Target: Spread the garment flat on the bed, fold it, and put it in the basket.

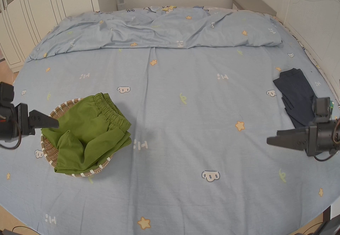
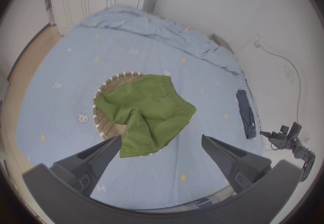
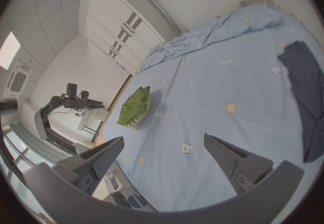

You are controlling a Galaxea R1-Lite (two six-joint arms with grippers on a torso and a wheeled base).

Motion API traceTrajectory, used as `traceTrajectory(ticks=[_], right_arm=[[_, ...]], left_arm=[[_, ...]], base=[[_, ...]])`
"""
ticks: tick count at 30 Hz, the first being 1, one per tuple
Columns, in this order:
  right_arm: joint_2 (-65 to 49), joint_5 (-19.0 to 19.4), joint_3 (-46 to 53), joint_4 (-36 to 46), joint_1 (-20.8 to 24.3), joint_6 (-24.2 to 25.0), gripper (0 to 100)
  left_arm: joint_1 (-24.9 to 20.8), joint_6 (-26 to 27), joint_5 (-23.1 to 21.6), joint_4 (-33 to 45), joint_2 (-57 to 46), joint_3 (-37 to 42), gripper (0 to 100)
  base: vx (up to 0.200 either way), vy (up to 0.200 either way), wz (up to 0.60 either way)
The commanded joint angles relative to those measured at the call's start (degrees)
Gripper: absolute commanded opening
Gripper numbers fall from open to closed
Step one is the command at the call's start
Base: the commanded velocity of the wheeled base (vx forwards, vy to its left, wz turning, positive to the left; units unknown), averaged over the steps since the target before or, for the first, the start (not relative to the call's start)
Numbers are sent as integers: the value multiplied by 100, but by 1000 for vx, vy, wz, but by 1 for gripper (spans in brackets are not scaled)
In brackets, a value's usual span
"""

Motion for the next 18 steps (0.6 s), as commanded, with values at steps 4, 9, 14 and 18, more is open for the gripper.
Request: traceTrajectory(ticks=[4, 9, 14, 18], right_arm=[[-3695, -452, 2144, 265, -1062, -636, 100], [-4539, -469, 2267, 695, -1176, -416, 100], [-5066, -487, 2276, 1047, -1211, -399, 100], [-5391, -522, 2311, 1354, -1211, -399, 100]], left_arm=[[-1148, -27, 2561, -2506, -3373, 3374, 100], [-664, 26, 2719, -2981, -4718, 4595, 100], [-163, 26, 2464, -2972, -5746, 5158, 100], [215, 35, 2403, -2999, -6335, 5562, 100]], base=[[0, 0, 0], [0, 0, 0], [0, 0, 0], [0, 0, 0]])
